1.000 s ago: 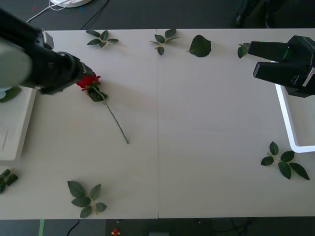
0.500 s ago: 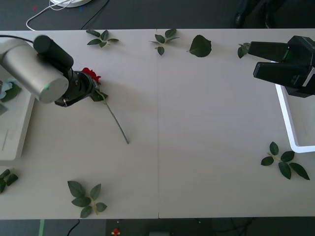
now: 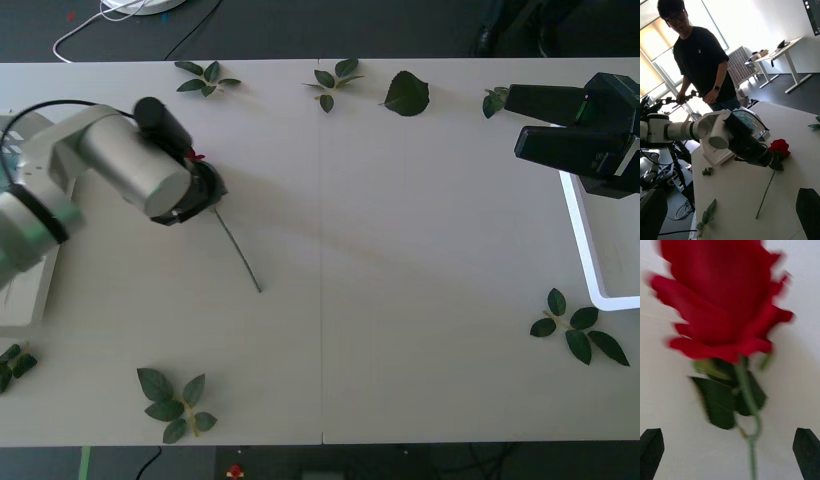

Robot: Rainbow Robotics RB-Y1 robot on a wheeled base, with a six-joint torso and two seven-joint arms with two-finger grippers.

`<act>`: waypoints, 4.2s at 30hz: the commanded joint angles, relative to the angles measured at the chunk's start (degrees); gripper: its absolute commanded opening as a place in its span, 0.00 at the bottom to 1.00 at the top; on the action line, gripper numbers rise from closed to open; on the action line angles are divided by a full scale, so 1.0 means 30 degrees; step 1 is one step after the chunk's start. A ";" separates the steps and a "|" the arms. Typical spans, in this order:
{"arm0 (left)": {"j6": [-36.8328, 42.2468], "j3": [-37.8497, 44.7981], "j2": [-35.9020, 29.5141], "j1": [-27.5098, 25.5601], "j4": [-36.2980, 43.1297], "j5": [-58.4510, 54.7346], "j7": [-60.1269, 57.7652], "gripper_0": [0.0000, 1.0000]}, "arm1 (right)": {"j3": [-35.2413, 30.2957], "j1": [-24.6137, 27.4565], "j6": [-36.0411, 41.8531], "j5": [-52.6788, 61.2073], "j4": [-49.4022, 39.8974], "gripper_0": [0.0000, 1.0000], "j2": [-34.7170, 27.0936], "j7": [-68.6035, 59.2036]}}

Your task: Place the red flowers into the right box and the blue flowers into the left box. If a person shows an open palm, hand one flower to the person first, then continue sorting.

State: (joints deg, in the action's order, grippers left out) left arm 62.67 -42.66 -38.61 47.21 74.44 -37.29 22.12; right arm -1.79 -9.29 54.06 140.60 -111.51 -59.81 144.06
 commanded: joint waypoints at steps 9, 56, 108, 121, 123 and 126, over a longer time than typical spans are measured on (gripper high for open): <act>-0.1496 -0.1921 0.1150 0.1108 -0.0351 0.0682 0.0098 1.00 | -0.0516 0.0138 -0.0091 0.0008 -0.0126 1.00 0.0014 0.0202; -0.2492 -0.0164 0.0505 0.1108 0.1026 0.2030 0.1328 0.00 | -0.0516 0.0138 -0.0091 0.0154 -0.0126 1.00 0.0014 0.0173; -0.1291 1.4016 0.7566 -0.3404 1.3448 -1.5109 2.0781 0.00 | -0.0516 0.0226 -0.0325 0.1649 -0.0126 1.00 0.0043 -0.0413; -0.5305 1.1174 0.7800 -0.1676 1.2716 -1.6076 2.0693 0.00 | 0.0715 -0.0389 -0.0677 0.2000 -0.0126 1.00 0.0043 -0.1263; -0.5305 1.1116 0.7800 -0.1470 1.2569 -1.6339 2.0723 0.00 | 0.1125 -0.0624 -0.0823 0.2176 -0.0126 1.00 0.0043 -0.1380; -0.5334 1.1086 0.7800 -0.1383 1.2540 -1.6545 2.0693 0.00 | 0.1506 -0.0917 -0.0941 0.2205 -0.0126 1.00 0.0102 -0.1526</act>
State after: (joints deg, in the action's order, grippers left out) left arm 47.61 -8.87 -16.69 39.91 111.91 -85.75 85.59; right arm 0.99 -9.64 51.72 146.33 -111.40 -59.81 141.31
